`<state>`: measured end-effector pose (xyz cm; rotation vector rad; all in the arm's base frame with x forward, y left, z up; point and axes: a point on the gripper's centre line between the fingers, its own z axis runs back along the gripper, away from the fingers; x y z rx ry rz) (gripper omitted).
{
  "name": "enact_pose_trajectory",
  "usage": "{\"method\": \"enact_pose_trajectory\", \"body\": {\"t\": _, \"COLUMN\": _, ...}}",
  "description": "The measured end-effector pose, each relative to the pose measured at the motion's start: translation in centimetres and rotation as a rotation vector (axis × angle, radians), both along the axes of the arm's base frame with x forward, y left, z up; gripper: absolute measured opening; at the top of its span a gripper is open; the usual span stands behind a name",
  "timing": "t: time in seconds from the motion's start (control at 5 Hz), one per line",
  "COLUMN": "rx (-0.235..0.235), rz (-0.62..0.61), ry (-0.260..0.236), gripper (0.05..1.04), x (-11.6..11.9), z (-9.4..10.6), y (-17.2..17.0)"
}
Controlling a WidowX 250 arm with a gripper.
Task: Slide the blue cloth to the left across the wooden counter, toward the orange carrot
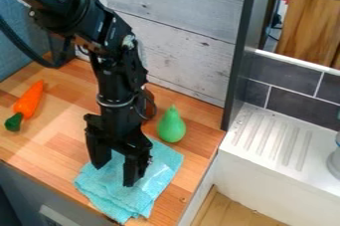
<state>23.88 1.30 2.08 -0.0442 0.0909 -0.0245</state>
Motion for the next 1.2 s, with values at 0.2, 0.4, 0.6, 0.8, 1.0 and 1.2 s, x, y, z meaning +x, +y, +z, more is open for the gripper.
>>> {"method": "enact_pose_trajectory", "body": {"t": 0.2, "rx": -0.001, "rz": 0.003, "ry": 0.025, "gripper": 1.001, "x": -0.3, "z": -0.6, "y": -0.1}}
{"method": "enact_pose_trajectory", "body": {"t": 0.4, "rx": 0.016, "rz": 0.004, "ry": 0.067, "gripper": 1.001, "x": -0.6, "z": -1.8, "y": 0.2}}
{"method": "enact_pose_trajectory", "body": {"t": 0.6, "rx": 0.033, "rz": 0.005, "ry": 0.034, "gripper": 1.0, "x": -0.5, "z": -1.9, "y": 0.4}}
{"method": "enact_pose_trajectory", "body": {"t": 0.8, "rx": 0.095, "rz": 0.013, "ry": 0.027, "gripper": 1.001, "x": -0.6, "z": -2.1, "y": 1.0}}
{"method": "enact_pose_trajectory", "body": {"t": 1.0, "rx": 0.147, "rz": 0.03, "ry": 0.061, "gripper": 1.001, "x": -0.3, "z": -2.0, "y": 2.2}}
{"method": "enact_pose_trajectory", "body": {"t": 1.2, "rx": 0.172, "rz": 0.103, "ry": 0.073, "gripper": 1.001, "x": 0.3, "z": -1.9, "y": 5.0}}
